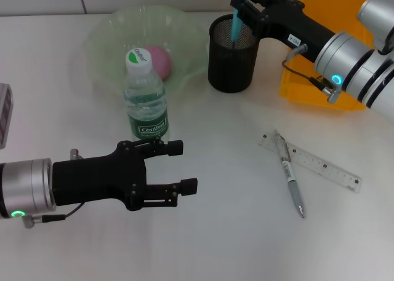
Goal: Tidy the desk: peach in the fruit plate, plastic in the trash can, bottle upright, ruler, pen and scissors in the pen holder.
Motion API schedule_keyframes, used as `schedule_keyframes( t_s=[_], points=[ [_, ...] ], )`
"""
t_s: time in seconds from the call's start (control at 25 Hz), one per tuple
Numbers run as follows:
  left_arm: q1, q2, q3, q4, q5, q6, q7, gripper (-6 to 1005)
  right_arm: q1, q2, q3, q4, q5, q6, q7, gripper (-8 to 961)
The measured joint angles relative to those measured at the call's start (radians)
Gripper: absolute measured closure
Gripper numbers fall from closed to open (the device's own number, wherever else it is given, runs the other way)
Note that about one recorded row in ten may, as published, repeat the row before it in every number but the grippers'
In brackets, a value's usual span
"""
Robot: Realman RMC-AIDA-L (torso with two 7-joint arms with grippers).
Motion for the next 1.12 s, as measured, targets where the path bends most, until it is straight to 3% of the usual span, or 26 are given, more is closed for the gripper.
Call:
schedule_keyframes(
  t_s=[0.08,0.2,0.4,0.6,0.72,0.84,0.88,0.92,1.04,1.08,1.12],
  points=[
    [0.000,0.000,-0.001,-0.001,0.000,0.001,0.000,153,-0.002,0.000,0.000,0.000,0.000,0.000,0.000,728],
    [0.000,0.000,-0.001,-0.002,0.000,0.001,0.000,153,-0.007,0.000,0.000,-0.001,0.001,-0.004,-0.001,531],
    [-0.002,0.000,-0.003,-0.012,0.001,0.006,0.000,153,-0.012,0.000,0.000,-0.001,0.002,-0.007,-0.001,422],
    [0.000,-0.002,-0.003,-0.012,0.000,0.014,0.000,153,-0.031,-0.003,-0.007,-0.009,0.000,-0.070,0.027,388],
    [0.002,-0.002,-0.003,-0.012,-0.005,0.016,0.000,153,-0.054,-0.012,-0.077,-0.098,-0.046,-0.135,0.160,367],
    [0.003,-0.001,-0.003,-0.011,-0.006,0.021,0.000,153,-0.120,-0.014,-0.246,-0.350,-0.161,-0.163,0.453,347],
    [0.003,0.000,-0.003,-0.011,-0.006,0.024,0.000,153,-0.183,-0.015,-0.369,-0.564,-0.252,-0.203,0.676,340],
    [0.003,0.000,-0.003,-0.011,-0.006,0.024,0.000,153,-0.183,-0.015,-0.369,-0.564,-0.252,-0.203,0.676,333],
    [0.003,0.000,-0.002,-0.011,-0.007,0.029,0.000,153,-0.278,-0.016,-0.464,-0.913,-0.396,-0.320,0.953,313],
    [0.004,0.000,-0.002,-0.011,-0.007,0.029,0.000,153,-0.319,-0.016,-0.482,-1.107,-0.499,-0.420,1.095,306],
    [0.004,0.000,-0.002,-0.012,-0.007,0.029,0.000,153,-0.319,-0.016,-0.482,-1.107,-0.499,-0.420,1.095,299]
  ],
)
